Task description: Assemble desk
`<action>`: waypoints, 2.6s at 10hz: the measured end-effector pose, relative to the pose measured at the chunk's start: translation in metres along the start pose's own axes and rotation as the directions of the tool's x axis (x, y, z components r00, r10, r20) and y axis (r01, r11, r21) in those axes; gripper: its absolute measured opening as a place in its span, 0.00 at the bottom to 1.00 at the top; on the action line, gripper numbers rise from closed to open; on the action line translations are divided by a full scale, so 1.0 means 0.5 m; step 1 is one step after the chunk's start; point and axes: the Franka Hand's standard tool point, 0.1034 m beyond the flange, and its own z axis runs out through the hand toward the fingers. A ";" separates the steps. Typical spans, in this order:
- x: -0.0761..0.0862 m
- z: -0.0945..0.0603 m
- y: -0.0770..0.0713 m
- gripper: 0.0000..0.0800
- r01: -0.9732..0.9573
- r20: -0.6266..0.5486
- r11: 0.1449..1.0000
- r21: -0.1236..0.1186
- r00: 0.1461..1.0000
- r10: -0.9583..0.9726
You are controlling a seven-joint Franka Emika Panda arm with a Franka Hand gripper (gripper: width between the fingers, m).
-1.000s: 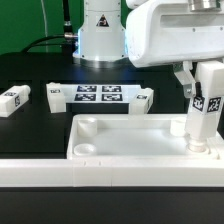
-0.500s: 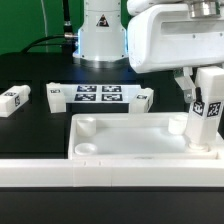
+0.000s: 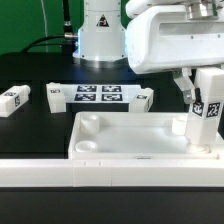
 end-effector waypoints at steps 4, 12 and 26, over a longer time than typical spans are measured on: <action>0.000 0.000 0.001 0.36 0.000 -0.029 1.000 -0.010 1.000 -0.001; -0.003 0.001 0.000 0.81 0.002 -0.027 1.000 -0.009 1.000 -0.002; 0.009 -0.043 -0.044 0.81 -0.064 0.286 0.995 0.071 0.957 0.041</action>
Offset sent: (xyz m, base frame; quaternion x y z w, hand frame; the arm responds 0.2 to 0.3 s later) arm 0.0000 0.0000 0.0000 0.0000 0.0000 0.0000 1.0000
